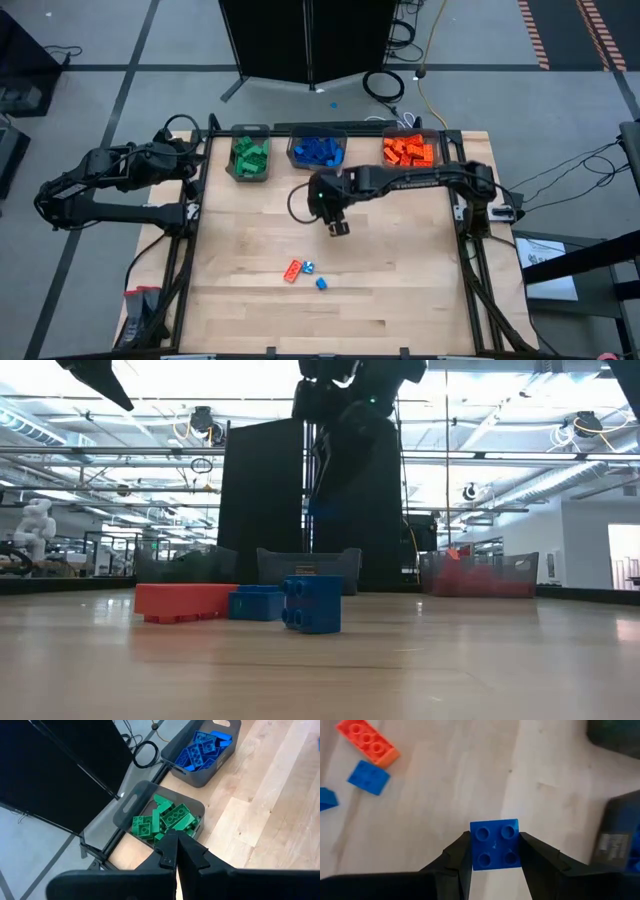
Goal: Sort blocks
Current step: Put the blue game piece into the middle black bin
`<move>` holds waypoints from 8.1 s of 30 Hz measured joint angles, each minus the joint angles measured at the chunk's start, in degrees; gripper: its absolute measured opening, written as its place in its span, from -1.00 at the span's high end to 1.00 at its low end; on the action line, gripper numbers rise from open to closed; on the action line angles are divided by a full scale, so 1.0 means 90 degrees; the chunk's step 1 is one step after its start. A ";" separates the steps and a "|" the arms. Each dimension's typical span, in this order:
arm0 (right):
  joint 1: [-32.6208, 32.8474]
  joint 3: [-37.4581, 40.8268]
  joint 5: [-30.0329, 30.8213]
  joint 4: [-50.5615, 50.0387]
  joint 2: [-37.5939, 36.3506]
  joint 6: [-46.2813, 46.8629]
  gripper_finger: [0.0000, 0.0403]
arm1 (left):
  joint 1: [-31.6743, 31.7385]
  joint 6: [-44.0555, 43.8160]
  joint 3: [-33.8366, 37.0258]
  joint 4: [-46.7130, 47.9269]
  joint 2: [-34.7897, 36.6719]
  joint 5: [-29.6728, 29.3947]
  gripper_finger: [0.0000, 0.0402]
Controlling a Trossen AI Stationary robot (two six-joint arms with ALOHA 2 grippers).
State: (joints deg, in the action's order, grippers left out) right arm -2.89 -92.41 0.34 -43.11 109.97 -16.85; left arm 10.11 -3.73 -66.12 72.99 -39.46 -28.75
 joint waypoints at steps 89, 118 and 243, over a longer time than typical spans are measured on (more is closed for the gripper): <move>-0.3153 -0.0084 -0.0255 0.1971 0.0276 -0.0691 0.35 | -0.0002 -0.0221 -0.0001 -0.0007 0.0002 -0.0051 1.00; -0.3296 -0.0079 -0.0255 0.0866 0.0806 -0.0742 0.35 | 0.0000 -0.0294 -0.0001 -0.0002 0.0002 -0.0175 1.00; 0.0012 -0.1138 0.0119 0.0364 0.0529 0.0139 -0.05 | 0.0000 -0.0209 -0.0001 -0.0005 0.0000 -0.0187 1.00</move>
State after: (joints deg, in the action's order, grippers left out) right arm -2.79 -102.65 1.41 -39.83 114.74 -15.60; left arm 10.11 -5.61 -66.13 72.95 -39.46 -30.43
